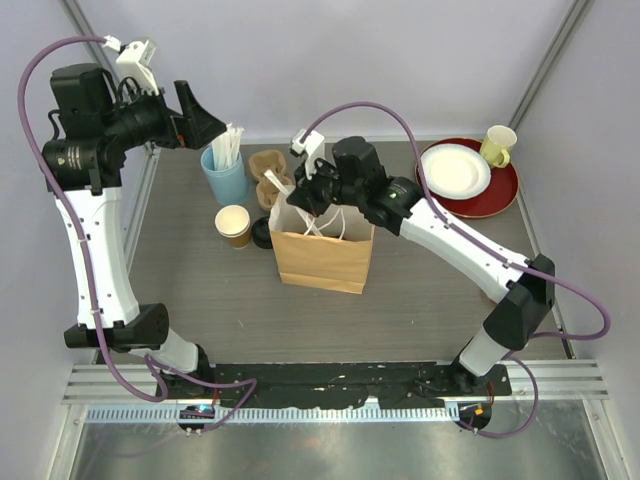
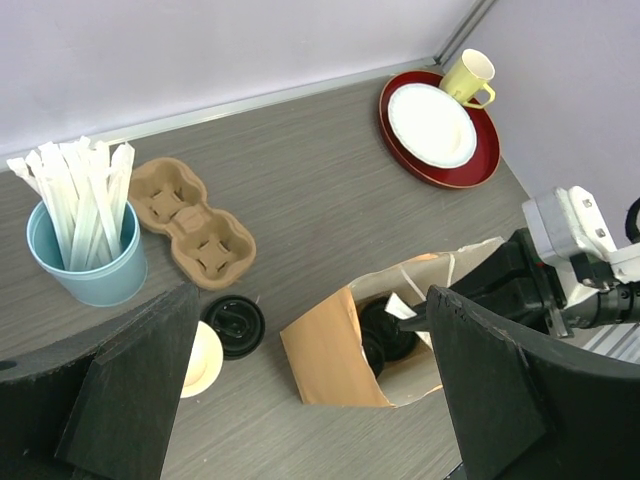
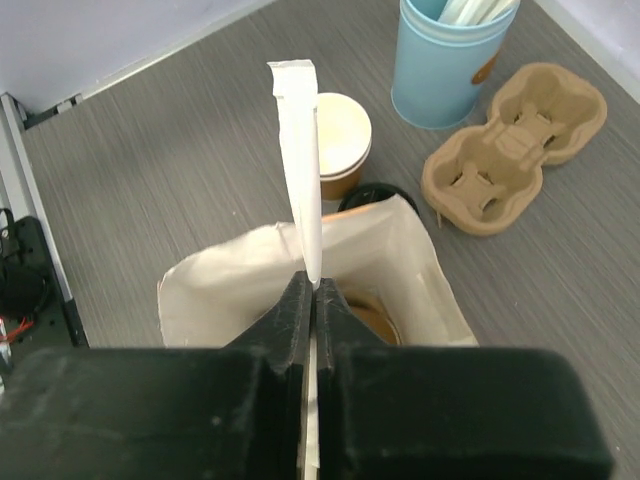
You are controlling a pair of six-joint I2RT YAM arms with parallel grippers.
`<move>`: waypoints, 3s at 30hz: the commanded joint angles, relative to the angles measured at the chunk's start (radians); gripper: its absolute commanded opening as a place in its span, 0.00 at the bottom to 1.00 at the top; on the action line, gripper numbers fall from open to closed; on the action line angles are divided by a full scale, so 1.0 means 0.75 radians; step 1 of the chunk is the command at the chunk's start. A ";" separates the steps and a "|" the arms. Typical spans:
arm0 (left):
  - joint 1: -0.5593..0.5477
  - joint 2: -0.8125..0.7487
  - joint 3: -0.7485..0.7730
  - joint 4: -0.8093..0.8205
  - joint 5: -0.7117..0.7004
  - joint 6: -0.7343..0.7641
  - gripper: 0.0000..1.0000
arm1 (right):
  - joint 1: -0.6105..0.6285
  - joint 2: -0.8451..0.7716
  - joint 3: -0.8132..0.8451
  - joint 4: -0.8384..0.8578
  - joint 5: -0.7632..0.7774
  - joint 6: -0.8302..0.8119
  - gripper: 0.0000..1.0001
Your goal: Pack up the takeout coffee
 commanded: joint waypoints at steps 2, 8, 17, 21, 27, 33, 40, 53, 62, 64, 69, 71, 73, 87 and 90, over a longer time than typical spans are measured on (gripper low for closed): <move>0.008 -0.027 -0.007 0.031 0.002 0.020 1.00 | 0.000 -0.107 -0.016 -0.106 0.008 -0.067 0.15; 0.008 -0.029 -0.035 0.022 -0.018 0.032 1.00 | 0.002 -0.111 0.047 -0.155 0.055 -0.038 0.57; 0.006 -0.019 -0.195 0.128 -0.278 0.060 1.00 | 0.002 -0.056 0.309 -0.150 0.086 0.032 0.64; 0.002 0.034 -0.330 0.259 -0.350 0.048 0.91 | -0.012 -0.021 0.403 -0.082 0.114 0.099 0.64; -0.017 0.300 -0.250 0.352 -0.460 0.058 0.59 | -0.102 -0.019 0.395 -0.006 0.129 0.212 0.64; -0.021 0.558 -0.034 0.317 -0.428 0.185 0.38 | -0.174 -0.029 0.338 -0.008 0.114 0.293 0.63; -0.035 0.720 -0.005 0.309 -0.385 0.218 0.43 | -0.225 0.014 0.366 -0.020 0.118 0.324 0.63; -0.053 0.857 0.036 0.388 -0.356 0.204 0.39 | -0.285 0.081 0.489 -0.170 0.096 0.310 0.63; -0.053 0.916 0.065 0.464 -0.340 0.204 0.38 | -0.301 0.130 0.544 -0.221 0.069 0.310 0.63; -0.053 0.928 0.071 0.483 -0.334 0.204 0.30 | -0.305 0.143 0.577 -0.249 0.051 0.308 0.63; -0.053 0.908 0.063 0.489 -0.295 0.169 0.12 | -0.313 0.171 0.616 -0.278 0.045 0.314 0.63; -0.051 0.878 0.034 0.493 -0.276 0.167 0.07 | -0.313 0.171 0.612 -0.278 0.041 0.318 0.63; -0.049 0.857 0.008 0.497 -0.270 0.157 0.04 | -0.313 0.177 0.616 -0.278 0.041 0.324 0.62; -0.017 0.628 -0.160 0.511 -0.258 0.167 0.16 | -0.313 0.194 0.645 -0.272 0.016 0.343 0.63; -0.017 0.616 -0.201 0.515 -0.270 0.183 0.11 | -0.315 0.184 0.639 -0.270 0.016 0.347 0.63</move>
